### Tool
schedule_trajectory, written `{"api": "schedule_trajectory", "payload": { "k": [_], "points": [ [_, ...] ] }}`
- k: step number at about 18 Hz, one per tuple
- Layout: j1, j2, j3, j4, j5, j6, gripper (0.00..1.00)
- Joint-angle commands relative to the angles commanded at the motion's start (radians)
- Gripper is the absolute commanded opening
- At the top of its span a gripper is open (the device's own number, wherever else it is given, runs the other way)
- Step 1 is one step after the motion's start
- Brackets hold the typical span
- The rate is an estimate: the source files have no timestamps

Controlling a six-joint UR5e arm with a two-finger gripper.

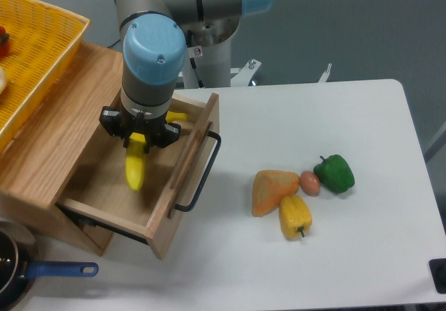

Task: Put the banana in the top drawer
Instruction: 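Lower the banana down into the open drawer, then open the gripper to release the banana inside the drawer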

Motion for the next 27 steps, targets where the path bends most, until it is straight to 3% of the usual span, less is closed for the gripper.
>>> {"api": "schedule_trajectory", "payload": {
  "k": [7,16,20,22,23,27],
  "points": [
    [0.0,0.0,-0.006,0.011,0.0,0.002,0.46],
    [-0.002,0.002,-0.006,0.015,-0.002,0.006,0.69],
    [-0.006,0.009,-0.003,0.015,-0.003,0.009,0.73],
    [-0.006,0.012,-0.002,0.015,-0.002,0.015,0.88],
    [-0.006,0.012,-0.003,0.015,-0.002,0.017,0.9],
    [-0.005,0.014,0.006,0.015,-0.002,0.017,0.9]
  ]
}}
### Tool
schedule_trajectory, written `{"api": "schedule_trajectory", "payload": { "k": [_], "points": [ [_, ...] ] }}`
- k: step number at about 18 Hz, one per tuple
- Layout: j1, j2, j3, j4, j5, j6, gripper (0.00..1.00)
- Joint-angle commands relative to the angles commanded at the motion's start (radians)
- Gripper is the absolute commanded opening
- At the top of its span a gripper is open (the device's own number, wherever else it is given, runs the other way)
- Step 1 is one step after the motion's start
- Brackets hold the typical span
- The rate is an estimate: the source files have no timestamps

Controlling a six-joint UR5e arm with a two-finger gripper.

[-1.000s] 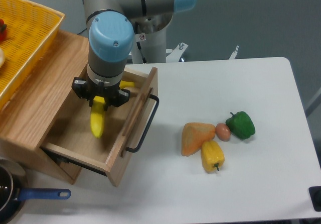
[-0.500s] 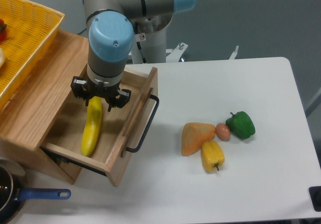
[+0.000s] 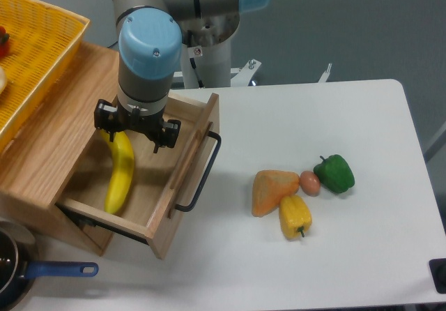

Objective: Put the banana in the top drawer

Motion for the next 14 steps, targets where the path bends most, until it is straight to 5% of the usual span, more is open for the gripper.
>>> {"api": "schedule_trajectory", "payload": {
  "k": [14],
  "points": [
    [0.051,0.054,0.002,-0.005,0.002,0.069,0.9]
  ]
}}
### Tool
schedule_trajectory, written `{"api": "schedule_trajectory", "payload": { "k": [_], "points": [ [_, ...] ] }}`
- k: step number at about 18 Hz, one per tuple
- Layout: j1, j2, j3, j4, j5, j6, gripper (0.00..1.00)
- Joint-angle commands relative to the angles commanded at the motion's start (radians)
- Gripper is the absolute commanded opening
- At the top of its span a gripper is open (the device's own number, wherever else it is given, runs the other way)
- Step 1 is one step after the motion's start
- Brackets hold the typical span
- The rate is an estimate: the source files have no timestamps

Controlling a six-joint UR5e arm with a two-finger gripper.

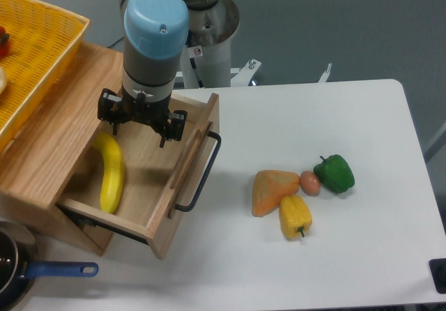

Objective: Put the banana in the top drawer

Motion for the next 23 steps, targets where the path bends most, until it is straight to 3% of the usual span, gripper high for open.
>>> {"api": "schedule_trajectory", "payload": {
  "k": [9,13,19,23],
  "points": [
    [0.045,0.015,-0.008,-0.006,0.003,0.046,0.9],
    [0.049,0.037,-0.008,-0.008,0.031,0.104,0.98],
    [0.064,0.055,-0.008,-0.018,0.035,0.132,0.99],
    [0.103,0.078,-0.018,-0.052,0.037,0.262,1.0]
  ]
}}
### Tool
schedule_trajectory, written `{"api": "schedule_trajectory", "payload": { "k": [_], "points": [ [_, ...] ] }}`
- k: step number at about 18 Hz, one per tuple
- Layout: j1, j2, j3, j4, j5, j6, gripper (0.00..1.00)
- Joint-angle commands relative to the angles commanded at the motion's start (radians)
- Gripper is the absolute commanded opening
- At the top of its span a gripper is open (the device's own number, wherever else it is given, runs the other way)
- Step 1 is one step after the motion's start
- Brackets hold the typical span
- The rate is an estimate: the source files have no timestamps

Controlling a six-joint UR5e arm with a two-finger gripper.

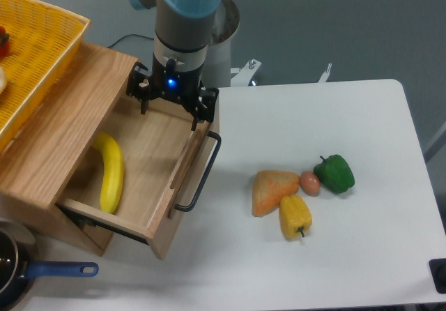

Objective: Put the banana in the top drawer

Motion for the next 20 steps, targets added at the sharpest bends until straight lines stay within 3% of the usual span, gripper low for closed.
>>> {"api": "schedule_trajectory", "payload": {
  "k": [8,12,20],
  "points": [
    [0.094,0.06,-0.064,0.003,0.009,0.253,1.0],
    [0.12,0.077,-0.097,0.002,0.115,0.413,1.0],
    [0.192,0.077,-0.117,0.017,0.13,0.554,1.0]
  ]
}}
